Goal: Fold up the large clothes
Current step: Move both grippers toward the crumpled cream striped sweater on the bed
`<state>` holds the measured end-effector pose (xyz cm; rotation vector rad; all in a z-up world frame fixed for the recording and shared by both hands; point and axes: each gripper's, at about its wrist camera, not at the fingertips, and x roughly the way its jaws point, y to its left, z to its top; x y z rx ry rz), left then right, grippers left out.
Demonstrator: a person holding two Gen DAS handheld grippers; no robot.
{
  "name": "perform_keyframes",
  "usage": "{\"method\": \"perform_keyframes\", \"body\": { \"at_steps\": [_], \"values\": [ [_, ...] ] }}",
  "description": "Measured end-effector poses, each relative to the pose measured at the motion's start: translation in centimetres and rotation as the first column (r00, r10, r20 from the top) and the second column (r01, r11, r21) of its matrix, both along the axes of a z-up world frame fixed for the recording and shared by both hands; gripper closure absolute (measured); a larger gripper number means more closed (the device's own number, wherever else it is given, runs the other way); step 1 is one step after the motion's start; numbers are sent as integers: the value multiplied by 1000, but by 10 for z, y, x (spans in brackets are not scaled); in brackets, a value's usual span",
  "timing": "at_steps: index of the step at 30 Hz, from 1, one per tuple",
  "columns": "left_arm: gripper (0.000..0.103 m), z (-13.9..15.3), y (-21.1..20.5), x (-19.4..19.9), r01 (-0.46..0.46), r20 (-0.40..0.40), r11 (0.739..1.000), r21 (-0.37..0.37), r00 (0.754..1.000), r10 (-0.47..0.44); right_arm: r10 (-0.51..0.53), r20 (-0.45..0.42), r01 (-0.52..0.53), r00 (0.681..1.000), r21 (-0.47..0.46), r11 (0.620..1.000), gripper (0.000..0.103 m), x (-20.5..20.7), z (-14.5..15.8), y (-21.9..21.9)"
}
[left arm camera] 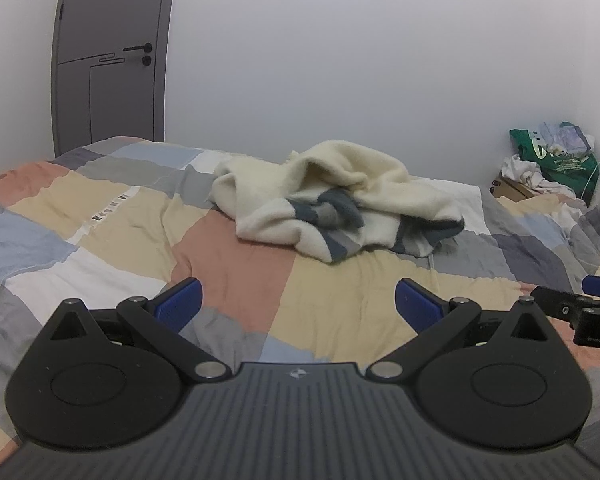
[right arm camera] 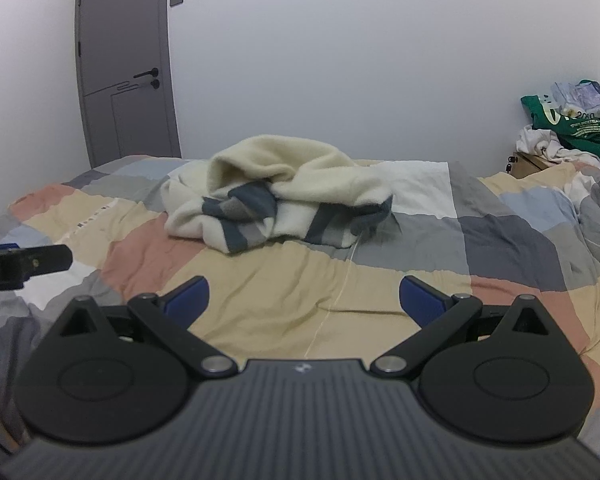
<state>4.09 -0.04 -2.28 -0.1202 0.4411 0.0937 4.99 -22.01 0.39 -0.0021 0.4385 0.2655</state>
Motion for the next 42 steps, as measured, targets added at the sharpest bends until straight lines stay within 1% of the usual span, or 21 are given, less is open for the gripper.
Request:
{"method": "perform_keyframes", "body": {
  "at_steps": [9, 14, 20, 24, 42],
  "values": [
    [0, -4, 3, -1, -3, 3, 1000, 9, 1000, 3, 7, 1, -7, 1000, 1, 1000, 0, 0, -1, -1],
    [0, -4, -1, -3, 3, 10, 1000, 30, 1000, -3, 4, 1, -4, 1000, 1, 1000, 0, 0, -1, -1],
    [0, -7, 0, -4, -14, 5, 999, 40, 1000, 13, -3, 7, 3, 1000, -2, 1000, 0, -2, -3, -1],
    [0, -8, 2, -4, -22, -5, 999, 33, 1000, 22, -3, 7, 3, 1000, -4, 1000, 0, 0, -4, 0],
    [0, -6, -1, -4, -22, 1, 998, 54, 1000, 22, -3, 7, 3, 1000, -2, 1000, 0, -1, -4, -1]
  ]
}}
